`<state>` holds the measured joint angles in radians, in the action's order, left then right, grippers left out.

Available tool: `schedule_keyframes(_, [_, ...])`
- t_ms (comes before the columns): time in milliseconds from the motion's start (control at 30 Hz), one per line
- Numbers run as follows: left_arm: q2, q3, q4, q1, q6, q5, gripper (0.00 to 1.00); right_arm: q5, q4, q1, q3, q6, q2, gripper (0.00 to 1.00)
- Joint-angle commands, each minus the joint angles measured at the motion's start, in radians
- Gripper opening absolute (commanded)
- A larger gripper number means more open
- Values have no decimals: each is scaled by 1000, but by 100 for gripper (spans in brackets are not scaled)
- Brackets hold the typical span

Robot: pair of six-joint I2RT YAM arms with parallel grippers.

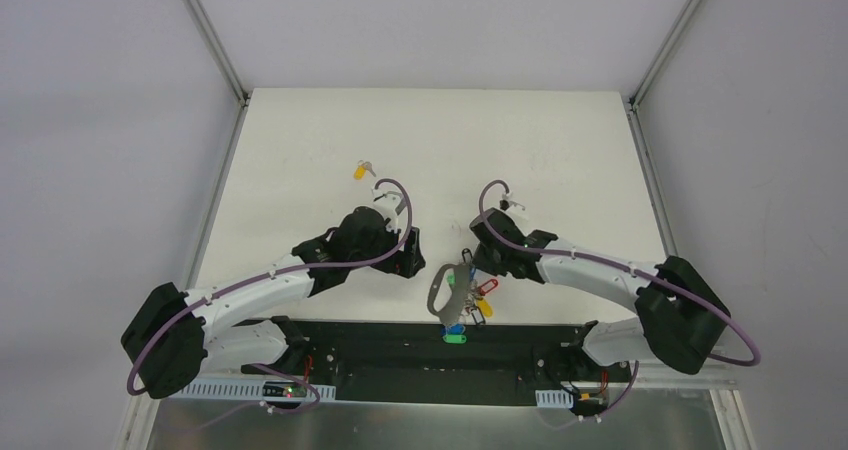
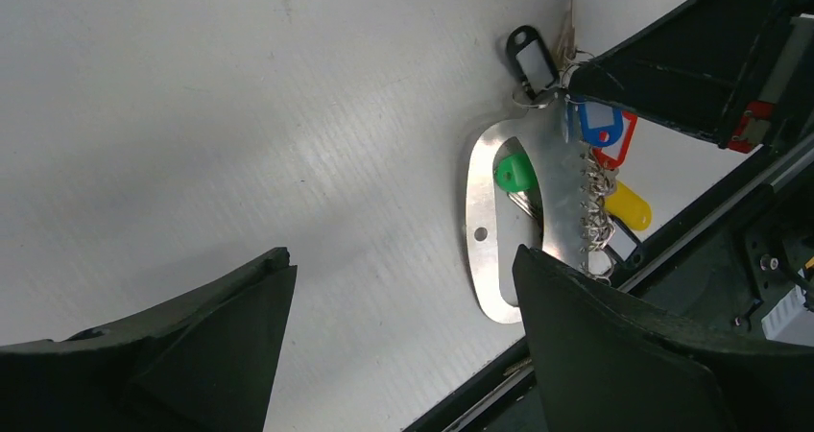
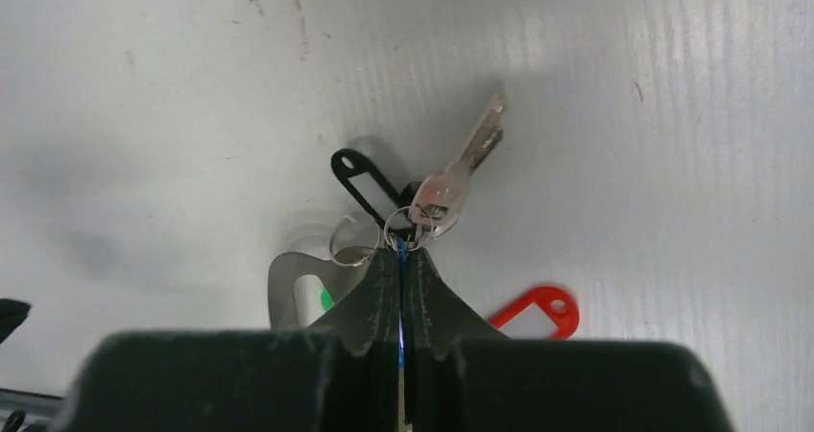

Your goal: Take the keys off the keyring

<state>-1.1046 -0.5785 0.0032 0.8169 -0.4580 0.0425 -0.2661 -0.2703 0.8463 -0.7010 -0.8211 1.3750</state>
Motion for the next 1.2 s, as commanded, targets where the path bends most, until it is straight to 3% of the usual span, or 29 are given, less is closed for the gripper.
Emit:
schedule_keyframes(0, [20, -6, 27, -1, 21, -19, 86, 2, 25, 10, -25, 54, -125, 0])
schedule_keyframes(233, [94, -25, 36, 0, 108, -28, 90, 199, 21, 10, -143, 306, -278, 0])
schedule_keyframes(467, [230, -24, 139, -2, 234, 93, 95, 317, -158, 9, -371, 486, -333, 0])
schedule_keyframes(700, [250, -80, 159, -2, 267, 206, 95, 391, -186, 9, -478, 525, -336, 0])
schedule_keyframes(867, [257, -100, 161, -1, 288, 176, 94, 447, -167, 10, -490, 561, -335, 0])
schedule_keyframes(1033, [264, -110, 204, -1, 278, 334, 91, 446, -160, 9, -497, 532, -338, 0])
schedule_keyframes(1167, [261, -117, 206, -2, 253, 336, 88, 493, -146, 10, -490, 520, -348, 0])
